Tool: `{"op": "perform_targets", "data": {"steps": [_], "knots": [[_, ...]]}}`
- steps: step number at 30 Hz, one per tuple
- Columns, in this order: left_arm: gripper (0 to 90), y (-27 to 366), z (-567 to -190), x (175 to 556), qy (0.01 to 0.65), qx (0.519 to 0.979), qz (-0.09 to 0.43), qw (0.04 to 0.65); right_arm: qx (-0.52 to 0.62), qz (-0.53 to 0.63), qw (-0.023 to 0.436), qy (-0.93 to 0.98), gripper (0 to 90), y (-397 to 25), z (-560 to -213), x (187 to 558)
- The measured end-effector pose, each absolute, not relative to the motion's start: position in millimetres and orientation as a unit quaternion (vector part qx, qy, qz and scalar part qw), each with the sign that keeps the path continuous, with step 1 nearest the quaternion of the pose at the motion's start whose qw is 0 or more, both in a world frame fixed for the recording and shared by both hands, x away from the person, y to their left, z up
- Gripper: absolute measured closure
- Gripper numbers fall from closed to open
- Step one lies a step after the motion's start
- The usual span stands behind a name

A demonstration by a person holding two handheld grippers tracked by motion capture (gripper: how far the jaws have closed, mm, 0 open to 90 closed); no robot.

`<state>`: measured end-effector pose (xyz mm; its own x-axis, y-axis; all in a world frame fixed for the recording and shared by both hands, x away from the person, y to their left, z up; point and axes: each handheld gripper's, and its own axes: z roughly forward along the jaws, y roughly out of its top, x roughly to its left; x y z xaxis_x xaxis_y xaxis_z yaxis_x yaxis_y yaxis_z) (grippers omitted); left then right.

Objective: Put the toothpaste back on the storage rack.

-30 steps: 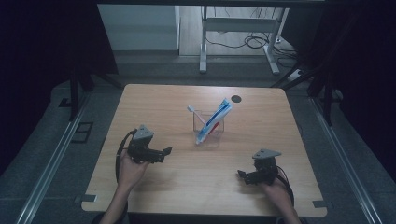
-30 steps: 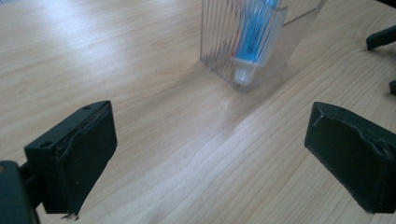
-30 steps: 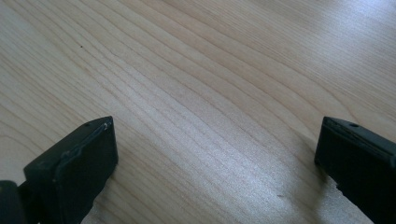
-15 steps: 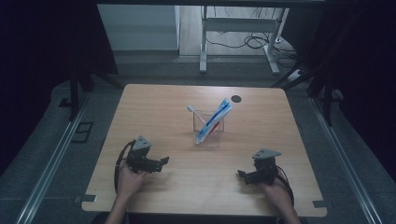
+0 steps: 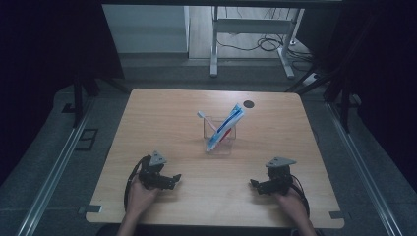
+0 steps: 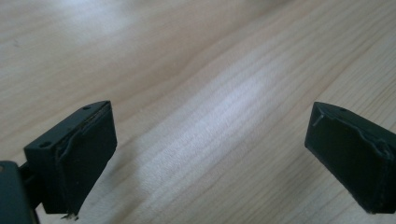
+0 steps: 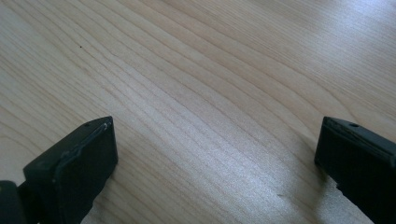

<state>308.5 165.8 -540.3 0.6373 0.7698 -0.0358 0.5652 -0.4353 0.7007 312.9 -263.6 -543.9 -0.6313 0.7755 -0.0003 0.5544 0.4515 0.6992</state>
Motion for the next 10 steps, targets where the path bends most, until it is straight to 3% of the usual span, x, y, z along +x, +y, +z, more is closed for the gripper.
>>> {"op": "perform_targets", "data": {"steps": [10], "knots": [[0.0,161.6,-545.9,309.8,0.405,0.843,0.141,0.325,0.398,0.341,0.162,0.836,0.0,-263.5,-543.9,312.7]]}}
